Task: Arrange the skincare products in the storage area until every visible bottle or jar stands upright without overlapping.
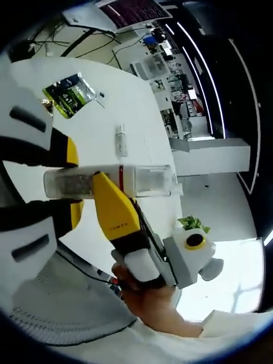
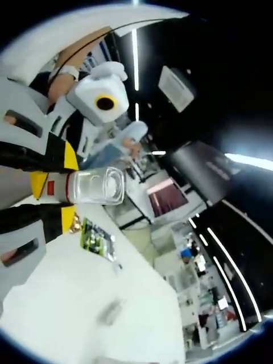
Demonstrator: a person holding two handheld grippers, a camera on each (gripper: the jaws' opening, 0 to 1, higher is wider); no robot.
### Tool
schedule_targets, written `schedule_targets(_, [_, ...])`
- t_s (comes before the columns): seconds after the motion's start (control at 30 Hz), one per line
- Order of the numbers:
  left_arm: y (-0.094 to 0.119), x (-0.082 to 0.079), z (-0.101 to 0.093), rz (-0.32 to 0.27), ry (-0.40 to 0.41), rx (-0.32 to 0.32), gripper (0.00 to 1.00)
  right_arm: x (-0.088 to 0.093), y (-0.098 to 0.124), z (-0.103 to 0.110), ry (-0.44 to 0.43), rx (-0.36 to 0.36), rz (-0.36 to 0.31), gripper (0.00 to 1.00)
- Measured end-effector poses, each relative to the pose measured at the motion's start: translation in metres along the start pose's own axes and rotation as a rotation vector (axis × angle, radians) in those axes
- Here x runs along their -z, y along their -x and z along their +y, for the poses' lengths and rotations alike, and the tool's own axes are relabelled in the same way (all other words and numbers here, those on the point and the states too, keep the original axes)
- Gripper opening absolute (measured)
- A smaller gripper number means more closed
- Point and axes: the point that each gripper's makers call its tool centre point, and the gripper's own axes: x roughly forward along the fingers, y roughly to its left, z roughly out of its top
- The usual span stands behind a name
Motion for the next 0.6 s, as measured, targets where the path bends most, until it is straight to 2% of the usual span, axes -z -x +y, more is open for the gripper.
schedule_targets(0.13, [-0.003, 0.0, -0.001, -0.005, -0.055, -0.008, 0.2, 0.001, 0.005, -0.008, -0.019, 0.013, -0.001, 0.14])
schedule_targets(0.23, [-0.005, 0.008, 0.004, 0.035, -0.069, -0.032, 0.25, -0.003, 0.011, -0.02, -0.009, 0.047, -0.015, 0.14])
schedule_targets(0.3, [-0.006, 0.014, 0.006, 0.067, -0.068, -0.034, 0.26, -0.004, 0.017, -0.033, 0.013, 0.09, -0.026, 0.14])
schedule_targets(0.37, [-0.006, 0.02, 0.007, 0.101, -0.085, -0.042, 0.24, 0.0, 0.026, -0.047, 0.032, 0.135, -0.01, 0.14])
schedule_targets(0.43, [-0.006, 0.021, 0.007, 0.105, -0.097, -0.042, 0.21, 0.002, 0.036, -0.064, 0.05, 0.196, -0.007, 0.14])
schedule_targets(0.5, [-0.006, 0.021, 0.007, 0.106, -0.095, -0.041, 0.22, 0.004, 0.044, -0.075, 0.058, 0.227, -0.004, 0.14])
schedule_targets(0.6, [-0.007, 0.021, 0.008, 0.104, -0.097, -0.045, 0.24, 0.005, 0.064, -0.105, 0.085, 0.333, 0.002, 0.14])
